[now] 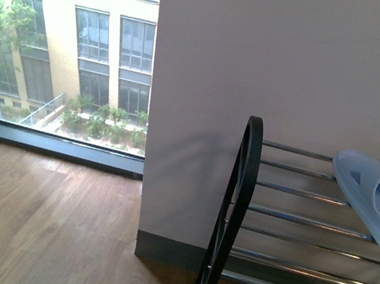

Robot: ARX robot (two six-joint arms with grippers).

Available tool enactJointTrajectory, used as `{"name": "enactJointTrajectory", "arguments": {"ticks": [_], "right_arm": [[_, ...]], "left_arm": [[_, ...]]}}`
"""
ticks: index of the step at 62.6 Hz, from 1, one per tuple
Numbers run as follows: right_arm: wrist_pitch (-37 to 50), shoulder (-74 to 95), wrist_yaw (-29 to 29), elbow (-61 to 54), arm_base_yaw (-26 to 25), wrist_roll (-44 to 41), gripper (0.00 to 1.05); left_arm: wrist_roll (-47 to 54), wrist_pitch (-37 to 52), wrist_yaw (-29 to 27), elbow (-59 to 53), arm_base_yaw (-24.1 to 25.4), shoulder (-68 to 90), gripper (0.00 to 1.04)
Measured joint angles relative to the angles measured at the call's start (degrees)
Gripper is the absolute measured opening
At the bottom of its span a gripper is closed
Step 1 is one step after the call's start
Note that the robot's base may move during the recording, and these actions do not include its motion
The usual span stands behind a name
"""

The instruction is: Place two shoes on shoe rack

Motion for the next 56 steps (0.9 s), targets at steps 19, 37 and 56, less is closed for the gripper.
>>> {"name": "enactJointTrajectory", "arguments": {"ticks": [19, 37, 56], "right_arm": [[-5.14, -8.15, 9.25, -2.82, 9.20, 0.02, 0.02], [-8.41, -14.73, 9.94, -4.57, 10.23, 0.04, 0.02], [-18.86, -23.52, 9.86, -4.52, 10.25, 0.04, 0.02]], "left_arm": [[0.00, 0.00, 0.00, 0.00, 0.00, 0.02, 0.02], [0.00, 0.00, 0.00, 0.00, 0.00, 0.00, 0.02], [0.00, 0.00, 0.00, 0.00, 0.00, 0.02, 0.02]]}}
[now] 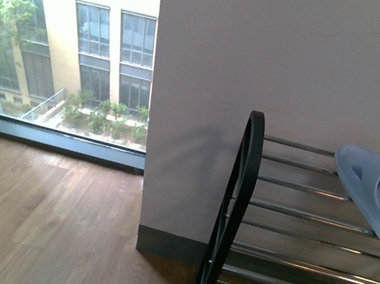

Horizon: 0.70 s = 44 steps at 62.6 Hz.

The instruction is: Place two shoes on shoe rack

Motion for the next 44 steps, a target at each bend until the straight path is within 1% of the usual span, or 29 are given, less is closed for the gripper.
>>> {"name": "enactJointTrajectory", "arguments": {"ticks": [2, 4, 27, 31, 33, 38, 40, 44], "right_arm": [[-3.30, -3.02, 0.13, 0.00, 0.00, 0.00, 0.02], [-3.96, -4.48, 0.07, 0.00, 0.00, 0.00, 0.02], [-4.39, -5.70, 0.09, 0.00, 0.00, -0.02, 0.02], [-4.39, -5.70, 0.09, 0.00, 0.00, 0.00, 0.12], [-4.39, -5.70, 0.09, 0.00, 0.00, 0.00, 0.19], [-4.39, -5.70, 0.09, 0.00, 0.00, 0.00, 0.31], [-4.39, -5.70, 0.09, 0.00, 0.00, 0.00, 0.38], [-4.39, -5.70, -0.07, 0.00, 0.04, 0.00, 0.48]], "left_arm": [[0.00, 0.00, 0.00, 0.00, 0.00, 0.00, 0.02], [0.00, 0.00, 0.00, 0.00, 0.00, 0.00, 0.02], [0.00, 0.00, 0.00, 0.00, 0.00, 0.00, 0.02], [0.00, 0.00, 0.00, 0.00, 0.00, 0.00, 0.02], [0.00, 0.00, 0.00, 0.00, 0.00, 0.00, 0.02], [0.00, 0.00, 0.00, 0.00, 0.00, 0.00, 0.02], [0.00, 0.00, 0.00, 0.00, 0.00, 0.00, 0.02], [0.00, 0.00, -0.09, 0.00, 0.00, -0.02, 0.02]]}}
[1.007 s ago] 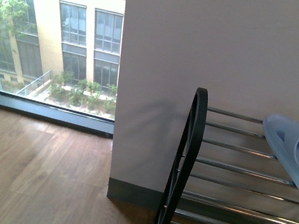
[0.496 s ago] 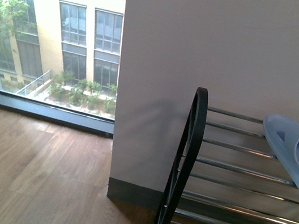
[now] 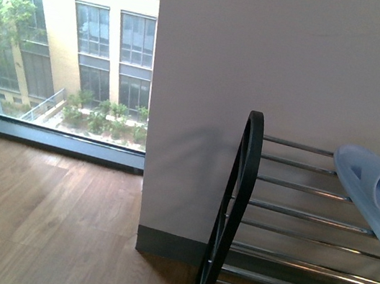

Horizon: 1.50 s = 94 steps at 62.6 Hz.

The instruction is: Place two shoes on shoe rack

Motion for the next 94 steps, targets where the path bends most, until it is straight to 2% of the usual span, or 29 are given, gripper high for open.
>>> {"name": "enactJointTrajectory", "arguments": {"ticks": [16, 20, 77, 78, 80, 81, 82, 83, 84, 86, 88, 91, 94], "right_arm": [[0.00, -0.07, 0.44, 0.00, -0.02, 0.02, 0.90], [0.00, -0.07, 0.37, 0.00, -0.02, 0.07, 0.97], [-0.26, -0.09, 0.44, 0.00, 0.09, 0.22, 0.95], [-0.26, -0.11, 0.42, 0.00, 0.09, 0.20, 0.95], [-0.24, -0.15, 0.37, 0.00, 0.09, 0.22, 0.95], [-0.24, -0.15, 0.37, 0.00, 0.09, 0.20, 0.95], [-0.24, -0.13, 0.35, 0.00, 0.07, 0.20, 0.95], [-0.24, -0.13, 0.35, 0.00, 0.07, 0.20, 0.95], [-0.24, -0.11, 0.33, 0.00, 0.07, 0.20, 0.95], [-0.24, -0.09, 0.17, 0.00, 0.07, 0.20, 0.95], [-0.24, -0.11, 0.17, 0.00, 0.09, 0.20, 0.95], [-0.24, -0.11, 0.17, 0.00, 0.09, 0.20, 0.95], [-0.24, -0.13, 0.17, 0.00, 0.09, 0.20, 0.95]], "left_arm": [[0.02, 0.00, 0.72, 0.00, -0.02, 0.02, 0.02], [0.02, 0.00, 0.57, 0.00, -0.02, 0.02, 0.02], [0.02, 0.02, 0.37, 0.02, 0.02, -0.04, 0.02], [-0.15, -0.09, 1.03, 0.02, 0.13, 0.02, 0.02], [-1.97, -2.56, 7.45, 0.76, 1.60, 0.92, 0.02], [-3.04, -5.18, 12.52, 1.81, 2.86, 2.10, 0.02], [-3.89, -6.38, 13.81, 2.45, 3.26, 3.02, 0.02], [-5.66, -7.89, 19.12, 3.63, 3.67, 5.20, 0.02], [-6.60, -8.15, 21.38, 4.20, 3.54, 6.60, 0.02], [-10.69, -7.15, 29.51, 6.84, 1.38, 12.92, 0.02], [-13.99, -4.15, 35.30, 10.36, -1.53, 19.71, 0.02], [-18.73, 0.31, 38.58, 18.27, -6.45, 31.93, 0.02], [-20.85, 2.56, 36.83, 23.80, -8.72, 40.00, 0.02]]}}
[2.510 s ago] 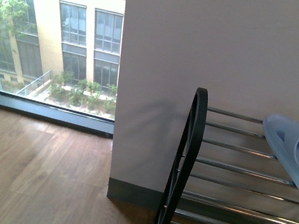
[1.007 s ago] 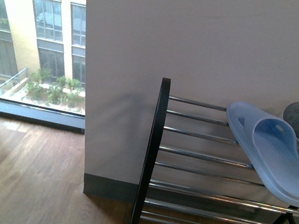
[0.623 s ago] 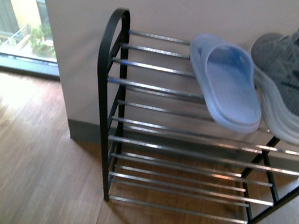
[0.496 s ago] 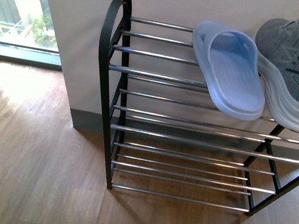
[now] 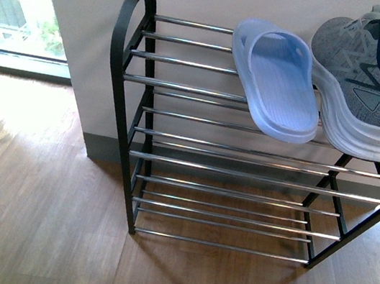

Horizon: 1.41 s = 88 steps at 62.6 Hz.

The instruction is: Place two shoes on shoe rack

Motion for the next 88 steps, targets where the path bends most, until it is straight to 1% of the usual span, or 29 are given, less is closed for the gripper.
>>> {"name": "enactJointTrajectory", "arguments": {"ticks": [1, 9, 18, 24, 27, 31, 35, 38, 51, 66, 80, 88], "right_arm": [[0.00, 0.02, 0.00, 0.00, 0.00, 0.00, 0.95], [0.00, 0.02, -0.02, 0.00, 0.00, 0.00, 0.95], [0.00, 0.02, -0.02, 0.00, 0.00, 0.00, 0.95], [0.00, 0.02, -0.02, 0.00, 0.00, 0.00, 0.95], [0.00, 0.00, -0.09, 0.00, 0.00, 0.00, 0.95], [-0.02, 0.09, 0.15, 0.00, 0.00, 0.00, 0.95], [0.00, 0.00, 0.11, 0.00, 0.00, 0.00, 0.95], [0.00, 0.02, -0.04, 0.00, 0.00, 0.00, 0.95], [0.00, 0.00, 0.00, 0.00, -0.02, 0.00, 0.95], [0.00, 0.00, 0.00, 0.00, 0.00, 0.00, 0.95], [0.00, 0.02, 0.00, 0.00, -0.02, 0.00, 0.95], [0.00, 0.02, 0.00, 0.00, 0.00, 0.00, 0.95]], "left_arm": [[-0.57, 0.46, -1.38, 2.08, -0.81, 3.02, 0.02], [-4.26, 2.34, -5.55, 11.87, -4.11, 18.25, 0.02], [-6.29, 5.29, -7.82, 17.51, -6.86, 30.93, 0.02], [-7.30, 7.87, -8.90, 19.89, -8.79, 36.33, 0.02], [-8.24, 6.54, -11.28, 18.29, -10.43, 35.32, 0.02], [-9.05, 6.14, -12.15, 14.01, -12.17, 32.17, 0.02], [-9.25, 6.49, -12.20, 13.22, -13.92, 31.08, 0.02], [-9.64, 7.45, -13.22, 13.29, -15.13, 31.15, 0.02], [-10.82, 7.37, -16.72, 13.57, -16.76, 33.46, 0.02], [-9.25, 5.22, -16.92, 8.13, -17.33, 23.06, 0.02], [-7.26, 2.14, -18.01, 6.12, -15.34, 19.98, 0.02], [-5.95, -1.36, -19.52, 5.57, -14.80, 14.49, 0.02]]}}
